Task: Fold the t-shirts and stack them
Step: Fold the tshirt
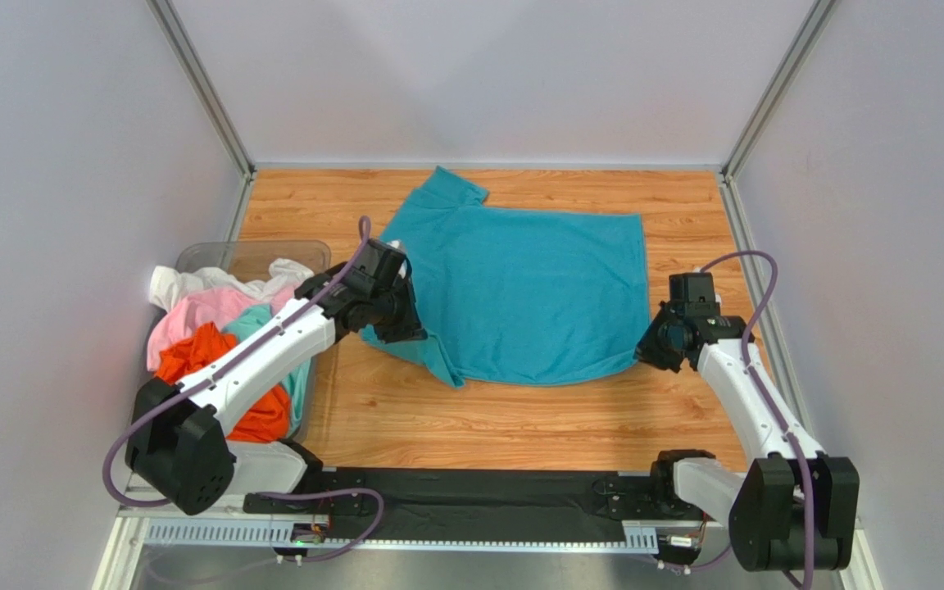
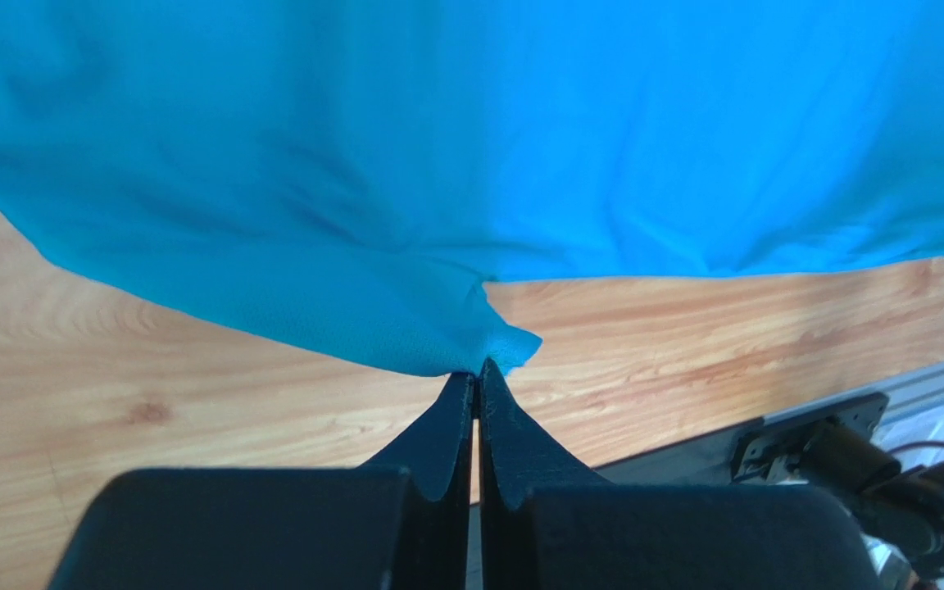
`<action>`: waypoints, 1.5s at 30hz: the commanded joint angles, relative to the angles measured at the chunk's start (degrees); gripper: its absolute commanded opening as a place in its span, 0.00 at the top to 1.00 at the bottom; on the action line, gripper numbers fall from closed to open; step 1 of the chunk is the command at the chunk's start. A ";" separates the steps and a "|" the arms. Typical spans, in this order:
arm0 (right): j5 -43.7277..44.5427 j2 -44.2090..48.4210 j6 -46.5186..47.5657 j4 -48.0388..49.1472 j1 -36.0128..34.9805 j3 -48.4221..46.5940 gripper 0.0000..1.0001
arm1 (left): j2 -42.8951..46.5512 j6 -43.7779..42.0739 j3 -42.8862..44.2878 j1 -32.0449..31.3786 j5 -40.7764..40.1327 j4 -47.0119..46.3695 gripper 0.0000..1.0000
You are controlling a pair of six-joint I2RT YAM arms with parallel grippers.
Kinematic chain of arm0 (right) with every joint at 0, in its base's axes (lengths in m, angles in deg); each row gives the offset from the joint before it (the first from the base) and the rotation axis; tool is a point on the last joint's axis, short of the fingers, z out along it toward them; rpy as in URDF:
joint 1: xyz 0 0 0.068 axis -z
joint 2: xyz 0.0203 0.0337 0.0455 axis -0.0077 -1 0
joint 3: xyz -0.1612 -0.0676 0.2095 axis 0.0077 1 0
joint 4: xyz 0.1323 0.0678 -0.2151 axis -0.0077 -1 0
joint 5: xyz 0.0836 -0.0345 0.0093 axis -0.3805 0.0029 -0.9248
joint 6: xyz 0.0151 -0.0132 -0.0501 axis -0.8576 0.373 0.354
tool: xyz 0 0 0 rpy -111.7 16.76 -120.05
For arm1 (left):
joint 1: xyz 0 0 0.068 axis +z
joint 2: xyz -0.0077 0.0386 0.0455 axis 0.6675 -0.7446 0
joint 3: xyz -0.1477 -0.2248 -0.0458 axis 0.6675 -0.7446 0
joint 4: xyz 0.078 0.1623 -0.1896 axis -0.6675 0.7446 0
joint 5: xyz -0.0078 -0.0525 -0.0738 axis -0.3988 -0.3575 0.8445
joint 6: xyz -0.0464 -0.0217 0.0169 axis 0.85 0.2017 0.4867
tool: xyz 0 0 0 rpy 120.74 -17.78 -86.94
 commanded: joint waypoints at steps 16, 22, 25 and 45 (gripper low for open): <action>3.55 -17.65 2.62 1.76 0.33 -19.19 0.91 | -17.49 -8.27 21.59 11.37 7.51 -3.56 1.00; 3.81 -22.58 2.36 3.17 0.77 -22.37 0.92 | -22.24 -9.15 26.52 13.83 6.81 -3.56 1.00; 3.72 -24.52 2.71 3.69 2.52 -23.77 0.92 | -24.08 -9.68 28.01 15.15 6.02 -3.82 1.00; 0.56 -39.63 4.56 7.92 5.78 -32.65 0.83 | -43.41 -11.88 44.61 19.02 5.49 -5.15 1.00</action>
